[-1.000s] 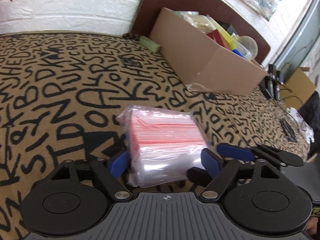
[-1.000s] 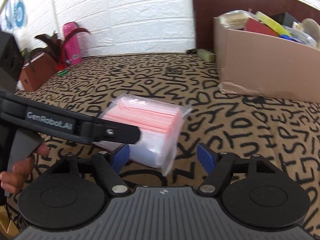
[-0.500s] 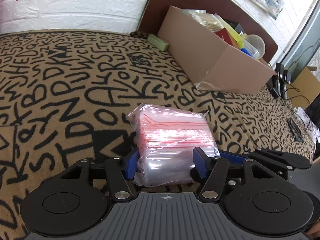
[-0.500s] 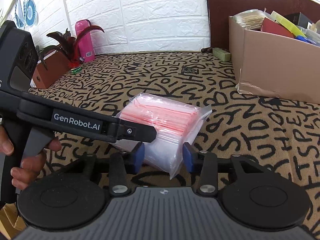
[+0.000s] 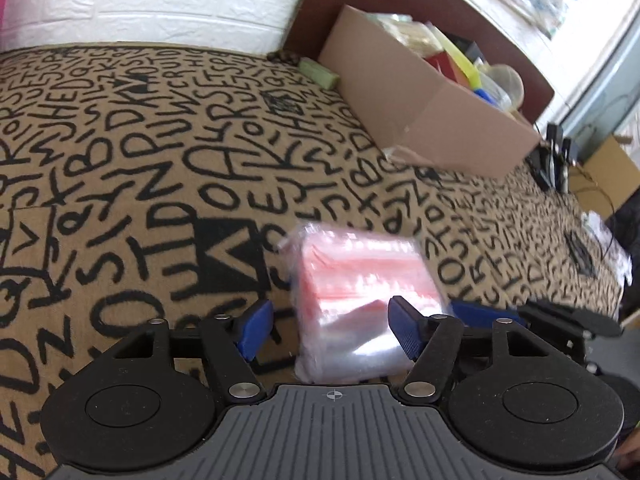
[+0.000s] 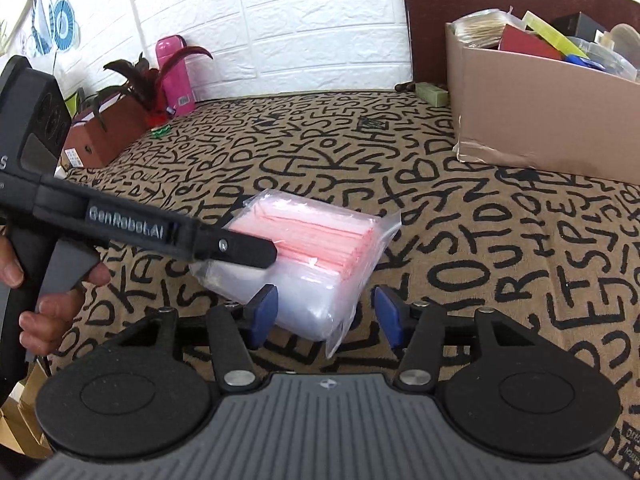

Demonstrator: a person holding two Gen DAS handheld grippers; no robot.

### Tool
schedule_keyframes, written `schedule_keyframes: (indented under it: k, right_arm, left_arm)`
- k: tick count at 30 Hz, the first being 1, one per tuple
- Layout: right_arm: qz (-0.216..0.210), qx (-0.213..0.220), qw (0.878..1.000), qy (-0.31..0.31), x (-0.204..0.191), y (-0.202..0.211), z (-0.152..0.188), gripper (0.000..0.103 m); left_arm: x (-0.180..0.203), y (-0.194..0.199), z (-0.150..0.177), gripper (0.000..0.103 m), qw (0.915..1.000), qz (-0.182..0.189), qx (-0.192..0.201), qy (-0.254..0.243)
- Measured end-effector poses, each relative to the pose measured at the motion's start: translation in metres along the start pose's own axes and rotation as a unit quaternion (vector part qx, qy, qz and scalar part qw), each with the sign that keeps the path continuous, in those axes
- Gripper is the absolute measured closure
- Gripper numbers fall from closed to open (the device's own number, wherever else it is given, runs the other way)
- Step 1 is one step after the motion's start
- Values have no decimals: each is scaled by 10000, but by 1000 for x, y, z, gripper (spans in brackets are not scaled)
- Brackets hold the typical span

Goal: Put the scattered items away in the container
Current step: 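Close the left tool on the pink zip bag pack, then lift the zip bag pack and drop it into the cardboard box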

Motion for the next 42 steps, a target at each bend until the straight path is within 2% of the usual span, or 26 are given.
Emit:
schedule_keyframes:
  k: [9, 13, 19, 23, 30, 36, 42]
  right_arm:
    - [-295, -130, 9981, -521, 0, -16, 4, 39]
    - [-332, -160, 9978, -555, -3, -20, 6, 34]
    - [-268, -181, 9983, -492, -4, -23, 6, 33]
    - [-201, -107, 9988, -441, -5, -25, 7, 32]
    - [-110, 46, 9982, -587, -7, -16, 11, 40]
    - [-156, 4, 9975, -686, -6, -18, 11, 41]
    - [-89, 43, 9967, -802, -6, -17, 11, 44]
  left_arm:
    - [8, -19, 2, 28, 9993, 311, -185, -4]
    - [12, -20, 2, 39, 9991, 278, -215, -246]
    - [10, -22, 2, 37, 9992, 275, -190, -222]
    - [14, -22, 4, 37, 9988, 203, -159, -427]
    - [13, -17, 9, 37, 9987, 175, -136, -456]
    - [19, -22, 10, 30, 9983, 26, -141, -571]
    - [22, -22, 9, 33, 9978, -129, -154, -640]
Point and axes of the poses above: each gripper's, at about its wrist camera, not at the fingertips, and y roughly against the way its jaws point, x to its right, z to its underside, the point moved 10 cm from there along -y, roughly the way its jaws point, and after that the axes turned 9 degrees about x, right-handed, at the moved point
